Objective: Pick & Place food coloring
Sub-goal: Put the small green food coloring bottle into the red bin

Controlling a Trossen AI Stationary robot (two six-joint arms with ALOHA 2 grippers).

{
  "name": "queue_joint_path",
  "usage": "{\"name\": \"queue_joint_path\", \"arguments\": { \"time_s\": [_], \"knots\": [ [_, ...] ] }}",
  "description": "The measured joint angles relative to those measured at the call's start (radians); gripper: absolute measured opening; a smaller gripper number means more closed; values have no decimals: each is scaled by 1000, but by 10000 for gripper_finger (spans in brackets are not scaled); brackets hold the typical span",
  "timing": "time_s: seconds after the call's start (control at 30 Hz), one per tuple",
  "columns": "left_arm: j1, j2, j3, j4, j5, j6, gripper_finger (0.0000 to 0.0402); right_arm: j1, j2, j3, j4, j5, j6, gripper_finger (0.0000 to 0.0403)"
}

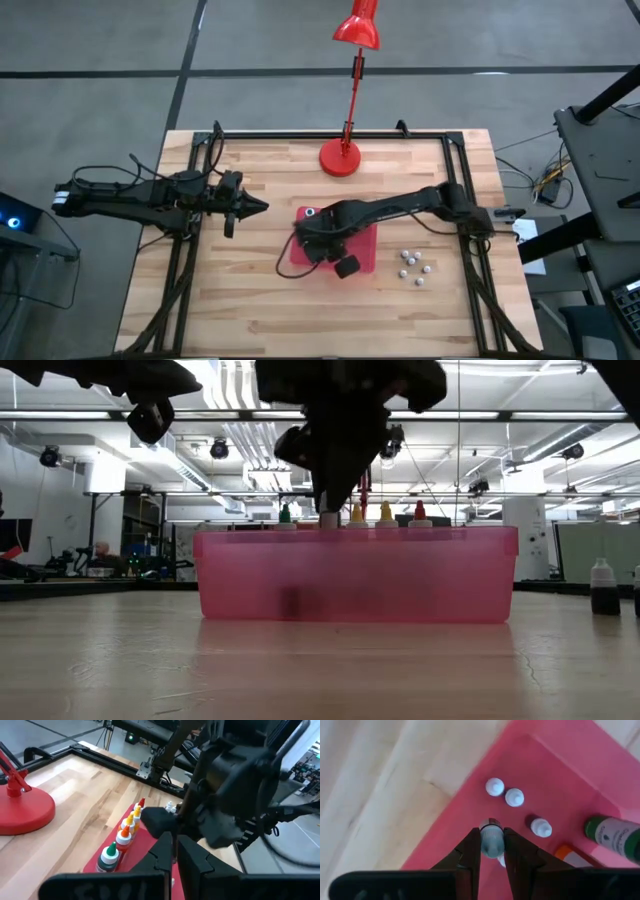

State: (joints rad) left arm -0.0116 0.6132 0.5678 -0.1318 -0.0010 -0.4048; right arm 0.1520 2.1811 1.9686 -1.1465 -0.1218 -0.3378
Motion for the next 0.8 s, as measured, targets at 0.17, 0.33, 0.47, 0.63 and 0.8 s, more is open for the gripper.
{"name": "queue_joint_path", "arguments": {
  "time_s": [0.17,0.33,0.47,0.63,0.8],
  "knots": [
    [0,0,0,0,0,10,0,0,41,24,-1,17,44,59],
    [0,0,0,0,0,10,0,0,57,6,7,18,74,59],
    [0,0,0,0,0,10,0,0,57,-23,47,19,79,59],
    [0,0,0,0,0,11,0,0,56,-72,94,21,77,59],
    [0,0,0,0,0,11,0,1,56,-120,144,51,75,59]
  ]
}}
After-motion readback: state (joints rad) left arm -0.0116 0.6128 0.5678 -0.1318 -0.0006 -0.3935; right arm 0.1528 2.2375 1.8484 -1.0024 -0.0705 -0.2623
